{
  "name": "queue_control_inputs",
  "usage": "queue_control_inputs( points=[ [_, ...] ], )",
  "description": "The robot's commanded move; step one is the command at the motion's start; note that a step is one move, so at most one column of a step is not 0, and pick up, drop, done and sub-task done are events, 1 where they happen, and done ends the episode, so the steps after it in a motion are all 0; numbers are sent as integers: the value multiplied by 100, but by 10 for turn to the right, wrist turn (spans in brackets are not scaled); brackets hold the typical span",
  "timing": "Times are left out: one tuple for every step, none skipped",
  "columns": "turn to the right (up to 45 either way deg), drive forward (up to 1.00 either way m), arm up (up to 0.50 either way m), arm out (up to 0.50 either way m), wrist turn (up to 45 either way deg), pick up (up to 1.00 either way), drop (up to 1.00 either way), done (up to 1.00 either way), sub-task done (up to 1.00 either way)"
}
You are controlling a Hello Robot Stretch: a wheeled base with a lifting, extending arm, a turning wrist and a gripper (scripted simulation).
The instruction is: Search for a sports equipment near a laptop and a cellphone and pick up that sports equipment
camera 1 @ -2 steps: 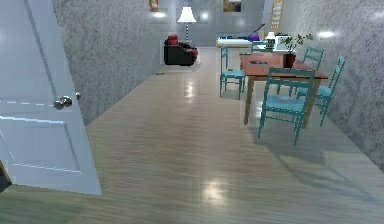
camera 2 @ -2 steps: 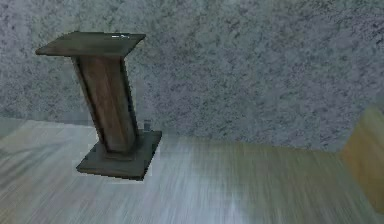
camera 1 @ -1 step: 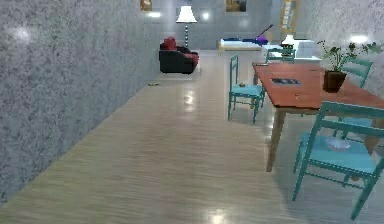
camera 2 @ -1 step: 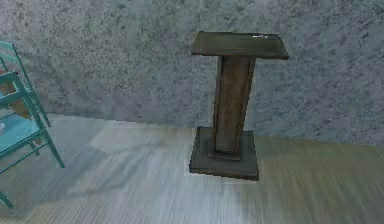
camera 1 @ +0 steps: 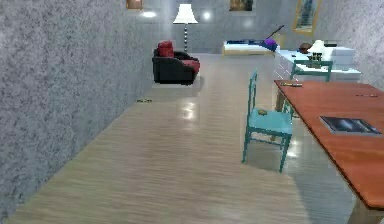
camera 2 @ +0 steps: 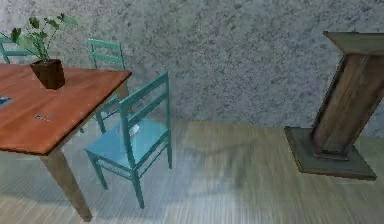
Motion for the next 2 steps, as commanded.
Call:
queue_control_inputs(
  points=[
    [0,100,0,0,0,0,0,0,0],
    [0,100,0,0,0,0,0,0,0]
  ],
)
